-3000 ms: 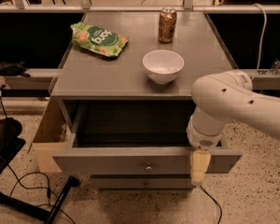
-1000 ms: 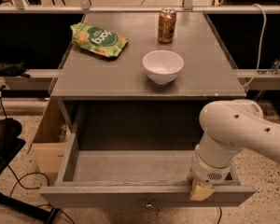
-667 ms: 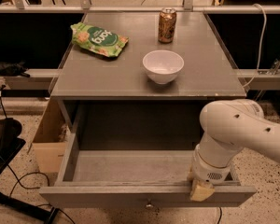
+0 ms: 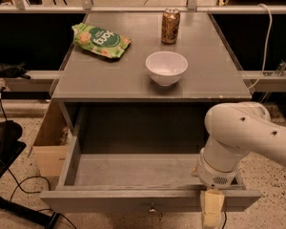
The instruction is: Open top drawer
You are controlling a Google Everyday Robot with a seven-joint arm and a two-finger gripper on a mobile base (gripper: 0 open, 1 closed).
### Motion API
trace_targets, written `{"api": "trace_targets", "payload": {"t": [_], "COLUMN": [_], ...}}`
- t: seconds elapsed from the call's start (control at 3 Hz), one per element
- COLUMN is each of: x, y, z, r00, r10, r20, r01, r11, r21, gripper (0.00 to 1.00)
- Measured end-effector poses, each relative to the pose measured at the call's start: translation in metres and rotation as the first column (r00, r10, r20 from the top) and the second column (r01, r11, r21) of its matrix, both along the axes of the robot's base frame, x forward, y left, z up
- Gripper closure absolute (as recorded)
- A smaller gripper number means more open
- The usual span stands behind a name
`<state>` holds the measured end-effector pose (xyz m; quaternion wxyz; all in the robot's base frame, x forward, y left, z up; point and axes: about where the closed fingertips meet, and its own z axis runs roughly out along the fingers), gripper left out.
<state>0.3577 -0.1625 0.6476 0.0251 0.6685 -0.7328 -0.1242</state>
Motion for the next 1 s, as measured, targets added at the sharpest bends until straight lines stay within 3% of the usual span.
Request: {"api": "trace_targets", "payload": {"t": [0.33, 0.67, 1.0], "x": [0.002, -0.005, -0.028], "y": [-0.007, -0.018, -0.019], "z": [0.028, 0.084, 0.138], "r00": [0.9988, 0.9840, 0.9408], "r10": [0.000, 0.008, 0.058], "r20": [0.050, 0.178, 0.334], "r01": [0.000, -0.016, -0.081], "r11": [1.000, 0.999, 0.995], "r21": [0.005, 0.044, 0.054], "gripper": [0.00, 0.00, 0.00]}}
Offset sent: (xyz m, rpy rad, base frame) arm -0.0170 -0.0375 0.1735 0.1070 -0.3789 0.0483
